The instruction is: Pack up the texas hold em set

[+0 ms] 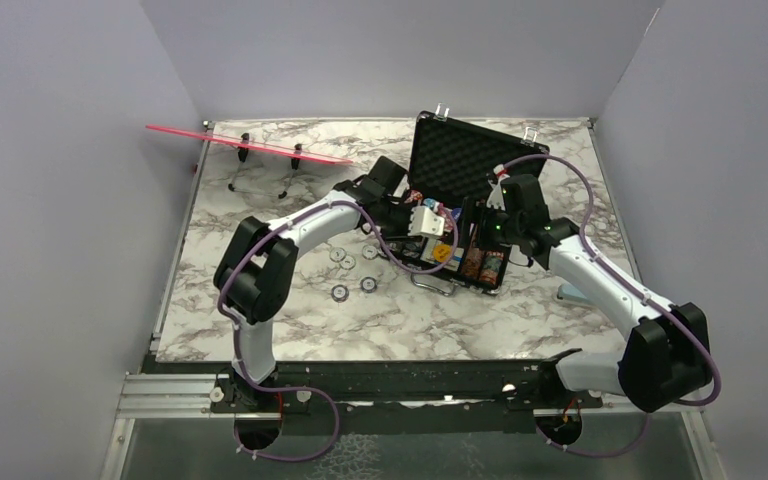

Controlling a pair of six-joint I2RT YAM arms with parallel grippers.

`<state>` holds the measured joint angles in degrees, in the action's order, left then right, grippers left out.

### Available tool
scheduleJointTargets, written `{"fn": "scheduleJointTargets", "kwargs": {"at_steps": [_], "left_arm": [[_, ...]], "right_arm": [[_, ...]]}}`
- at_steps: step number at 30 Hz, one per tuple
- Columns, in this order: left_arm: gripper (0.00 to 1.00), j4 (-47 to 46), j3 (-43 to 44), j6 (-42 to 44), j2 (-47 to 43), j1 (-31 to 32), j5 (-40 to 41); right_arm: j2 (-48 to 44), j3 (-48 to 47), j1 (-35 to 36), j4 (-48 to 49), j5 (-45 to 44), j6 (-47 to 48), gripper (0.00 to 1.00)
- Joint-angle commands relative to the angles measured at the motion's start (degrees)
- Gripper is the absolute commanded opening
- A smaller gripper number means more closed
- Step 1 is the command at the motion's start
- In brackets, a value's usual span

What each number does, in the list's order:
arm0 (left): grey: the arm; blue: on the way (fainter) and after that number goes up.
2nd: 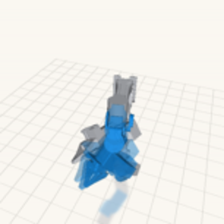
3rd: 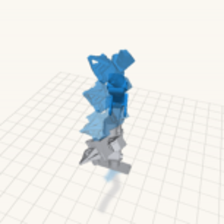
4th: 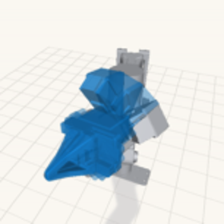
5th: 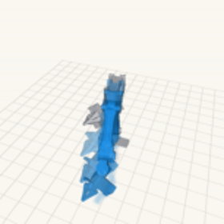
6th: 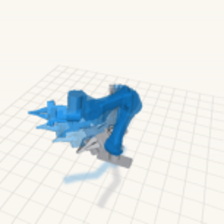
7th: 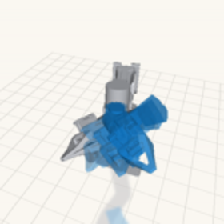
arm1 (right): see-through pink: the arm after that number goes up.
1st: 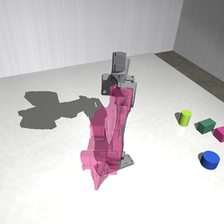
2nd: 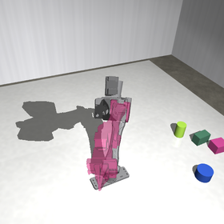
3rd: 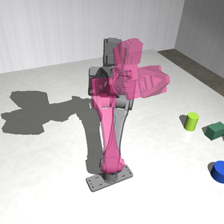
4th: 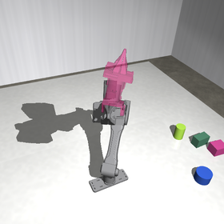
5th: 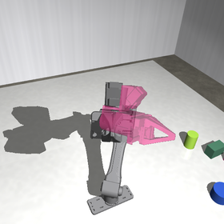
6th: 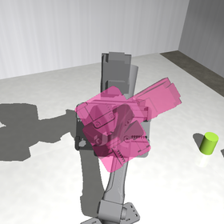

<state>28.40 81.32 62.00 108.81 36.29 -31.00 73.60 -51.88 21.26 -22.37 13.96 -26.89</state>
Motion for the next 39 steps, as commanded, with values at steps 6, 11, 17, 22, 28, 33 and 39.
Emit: {"fn": "scheduleJointTargets", "kwargs": {"at_steps": [6,11,17,22,28,33,39], "left_arm": [[0.46,-6.03,-6.34,-5.23,-12.45,-3.63,-7.53],[0.54,-27.69,-18.51,-24.15,-23.26,-6.6,-5.55],[0.64,-43.02,-27.82,-55.78,-33.21,-9.06,24.85],[0.99,-29.28,-25.79,-69.47,-35.42,-9.22,36.95],[0.99,-16.57,-24.37,-76.76,-35.12,-9.5,39.02],[0.99,-16.85,-28.42,-79.29,-37.11,-9.7,41.56],[0.99,-17.15,-28.76,-78.68,-36.25,-10.08,38.75]], "right_arm": [[3.05,-1.11,0.5,2.52,6.25,8.07,0.69],[6.98,-3.67,6.93,3.29,0.99,9.67,0.66],[13.93,-7.63,14.62,5.96,-8.3,10.93,0.56],[20.49,-11.99,16.12,6.27,-11.02,14.01,0.38],[25.03,-15.44,16.58,5.96,-12.39,15.67,0.24],[27.17,-16.24,16.62,6.02,-12.7,15.9,0.21],[29.69,-16.36,16.62,5.73,-12.64,16.24,0.15]]}}
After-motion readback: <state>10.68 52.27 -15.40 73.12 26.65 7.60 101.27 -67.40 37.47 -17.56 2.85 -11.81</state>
